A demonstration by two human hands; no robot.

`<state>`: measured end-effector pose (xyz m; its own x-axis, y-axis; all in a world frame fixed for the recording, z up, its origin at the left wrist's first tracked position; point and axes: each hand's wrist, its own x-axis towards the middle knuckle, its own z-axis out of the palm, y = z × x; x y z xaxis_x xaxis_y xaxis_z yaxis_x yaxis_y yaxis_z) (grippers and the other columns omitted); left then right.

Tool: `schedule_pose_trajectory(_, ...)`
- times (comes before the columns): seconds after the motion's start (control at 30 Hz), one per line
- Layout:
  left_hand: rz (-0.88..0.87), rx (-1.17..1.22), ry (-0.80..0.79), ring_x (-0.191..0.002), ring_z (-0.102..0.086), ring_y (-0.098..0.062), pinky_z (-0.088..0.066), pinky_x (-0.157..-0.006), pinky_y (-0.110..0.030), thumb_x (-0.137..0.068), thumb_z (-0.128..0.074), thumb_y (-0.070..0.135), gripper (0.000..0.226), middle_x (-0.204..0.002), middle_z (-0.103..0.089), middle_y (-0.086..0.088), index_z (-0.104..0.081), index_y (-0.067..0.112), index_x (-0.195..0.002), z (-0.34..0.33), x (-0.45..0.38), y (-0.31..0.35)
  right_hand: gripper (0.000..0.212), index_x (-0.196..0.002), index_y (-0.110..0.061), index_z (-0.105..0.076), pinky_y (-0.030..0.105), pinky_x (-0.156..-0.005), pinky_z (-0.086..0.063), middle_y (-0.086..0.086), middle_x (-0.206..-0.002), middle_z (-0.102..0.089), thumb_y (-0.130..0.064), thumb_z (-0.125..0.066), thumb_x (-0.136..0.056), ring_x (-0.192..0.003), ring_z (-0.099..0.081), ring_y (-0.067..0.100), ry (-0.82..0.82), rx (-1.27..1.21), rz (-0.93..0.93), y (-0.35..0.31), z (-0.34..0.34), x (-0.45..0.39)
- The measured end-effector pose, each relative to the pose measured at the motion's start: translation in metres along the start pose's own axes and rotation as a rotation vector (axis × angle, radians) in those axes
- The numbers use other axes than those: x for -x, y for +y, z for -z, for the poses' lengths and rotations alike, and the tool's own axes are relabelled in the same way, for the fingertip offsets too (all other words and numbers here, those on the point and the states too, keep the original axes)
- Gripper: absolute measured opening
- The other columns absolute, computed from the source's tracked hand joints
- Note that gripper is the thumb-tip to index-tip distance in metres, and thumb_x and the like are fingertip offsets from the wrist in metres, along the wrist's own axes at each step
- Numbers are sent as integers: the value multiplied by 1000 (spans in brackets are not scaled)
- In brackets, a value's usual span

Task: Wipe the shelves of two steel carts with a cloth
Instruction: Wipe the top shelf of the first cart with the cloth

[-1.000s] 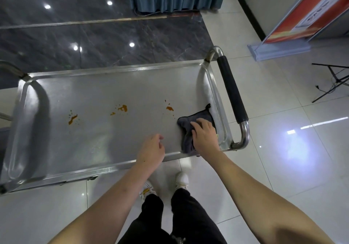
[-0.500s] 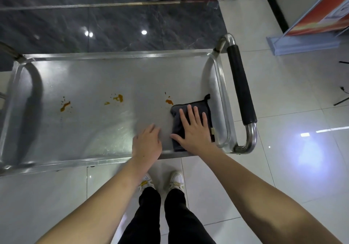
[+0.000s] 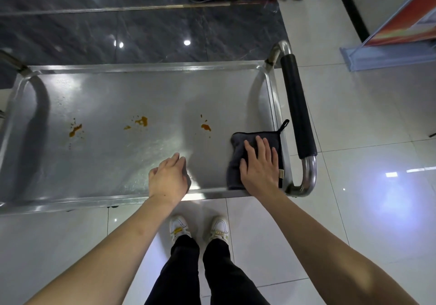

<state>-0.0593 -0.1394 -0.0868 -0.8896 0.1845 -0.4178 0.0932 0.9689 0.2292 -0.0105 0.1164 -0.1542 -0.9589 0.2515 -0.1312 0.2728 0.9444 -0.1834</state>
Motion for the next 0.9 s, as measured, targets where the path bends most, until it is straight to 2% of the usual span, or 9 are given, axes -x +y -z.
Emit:
schedule_pose_trajectory(0.1,8,-21,2,-125,-53,-23,-41,-97,-44,-92,-44,15,28,-142,-56,1,-57,19,-116,-1,-3,0,57,-150,-21,-43,57,-130,-6,17,-167,-30,-44,-45,-97,-160,-13,36,16,-13,9,-4,-2,-7)
schedule_pose_trajectory(0.17,8,-31,-6,-118,-56,-25,-44,-91,-43,-88,-45,14,24,-136,-59,0,-56,19,-109,-3,-4,0,59,-153,-22,-36,58,-129,-2,16,-172,-20,-44,-42,-99,-161,-3,36,5,1,19,-7,-5,-10)
schedule_pose_trajectory(0.27,-2,-64,-27,-127,-51,-25,-45,-92,-44,-88,-45,14,29,-143,-53,2,-55,17,-115,-10,-5,-1,68,-166,-26,-15,59,-128,4,12,-176,0,-50,-29,-103,-161,12,34,-35,50,23,-16,-9,-17)
schedule_pose_trajectory(0.37,3,-94,-50,-140,-42,-25,-46,-96,-45,-88,-42,15,32,-149,-47,5,-53,19,-118,-13,-6,0,71,-168,-29,2,61,-126,10,11,-175,10,-55,-17,-104,-160,19,34,-87,72,65,-35,-8,-26)
schedule_pose_trajectory(0.5,6,-156,-71,-137,-43,-23,-42,-100,-47,-87,-43,18,35,-152,-44,6,-50,22,-120,-11,-7,1,70,-168,-32,4,61,-126,10,11,-176,9,-57,-15,-105,-160,16,34,-113,85,180,-63,-12,-34)
schedule_pose_trajectory(0.6,13,-172,-71,-143,-37,-18,-36,-109,-47,-90,-44,21,49,-161,-33,12,-45,27,-139,-10,-6,-1,69,-168,-34,2,58,-127,8,7,-176,6,-59,-17,-106,-161,13,30,-108,78,225,-59,-12,-31)
schedule_pose_trajectory(0.67,25,-165,-72,-148,-31,-15,-31,-114,-47,-92,-44,22,58,-165,-26,14,-38,30,-149,-11,-5,-2,70,-167,-36,-2,57,-128,6,5,-176,4,-60,-19,-104,-162,11,28,-89,72,172,-39,-11,-22)
schedule_pose_trajectory(0.77,38,-127,-44,-150,-26,-12,-23,-120,-46,-94,-44,19,62,-165,-25,15,-35,30,-154,-12,-2,-3,71,-167,-40,-9,59,-128,2,9,-176,1,-61,-29,-103,-162,7,30,-12,45,-16,-4,-10,-7)
schedule_pose_trajectory(0.9,34,-48,-10,-151,-27,-14,-19,-123,-47,-95,-41,15,59,-164,-30,13,-39,27,-153,-15,-1,-6,70,-165,-44,3,65,-126,3,14,-175,10,-63,-24,-104,-160,15,35,-42,65,-81,-1,-11,-12)
